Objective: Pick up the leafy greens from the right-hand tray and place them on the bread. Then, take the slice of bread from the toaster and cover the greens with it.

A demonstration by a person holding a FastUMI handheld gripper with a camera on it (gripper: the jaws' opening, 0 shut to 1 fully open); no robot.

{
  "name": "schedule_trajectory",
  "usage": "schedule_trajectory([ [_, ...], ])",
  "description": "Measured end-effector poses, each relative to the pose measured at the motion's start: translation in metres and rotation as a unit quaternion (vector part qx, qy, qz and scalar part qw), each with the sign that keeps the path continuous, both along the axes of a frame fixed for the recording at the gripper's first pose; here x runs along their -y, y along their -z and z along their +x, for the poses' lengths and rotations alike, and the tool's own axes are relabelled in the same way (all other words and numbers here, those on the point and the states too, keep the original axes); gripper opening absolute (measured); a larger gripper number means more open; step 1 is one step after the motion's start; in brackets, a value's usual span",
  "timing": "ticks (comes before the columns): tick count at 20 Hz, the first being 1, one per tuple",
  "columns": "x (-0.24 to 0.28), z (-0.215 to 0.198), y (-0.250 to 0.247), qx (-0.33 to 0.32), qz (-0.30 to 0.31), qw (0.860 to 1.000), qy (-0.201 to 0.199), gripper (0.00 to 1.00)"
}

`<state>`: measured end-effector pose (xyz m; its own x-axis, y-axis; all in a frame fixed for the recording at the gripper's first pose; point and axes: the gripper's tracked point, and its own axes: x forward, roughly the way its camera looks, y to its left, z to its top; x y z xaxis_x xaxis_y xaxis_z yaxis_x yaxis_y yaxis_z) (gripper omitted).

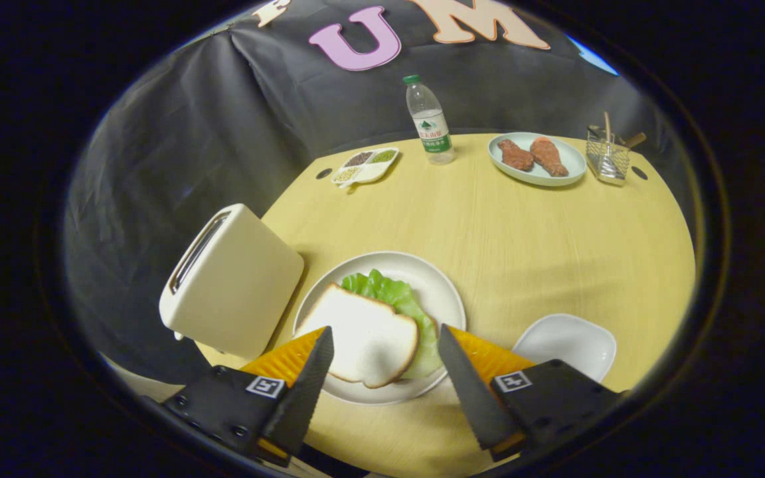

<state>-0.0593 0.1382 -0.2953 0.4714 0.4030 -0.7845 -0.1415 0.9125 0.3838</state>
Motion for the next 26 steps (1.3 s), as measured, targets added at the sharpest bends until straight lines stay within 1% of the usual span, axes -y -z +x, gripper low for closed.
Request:
schedule_trajectory([
  [3,0.01,0.005,-0.024,0.04,0.005,0.999,-0.004,0.99],
  [6,0.024,0.022,-0.069,0.106,0.017,0.994,0.012,1.0],
  [10,0.063,0.036,-0.115,0.183,-0.012,0.983,0.028,1.0],
  [13,0.089,0.038,-0.142,0.219,-0.031,0.974,0.04,1.0],
  [16,0.113,0.041,-0.169,0.259,-0.046,0.963,0.052,1.0],
  [20,0.147,0.046,-0.208,0.322,-0.075,0.94,0.087,1.0],
  [24,0.171,0.043,-0.242,0.357,-0.085,0.922,0.125,1.0],
  [26,0.179,0.042,-0.255,0.375,-0.09,0.913,0.135,1.0],
])
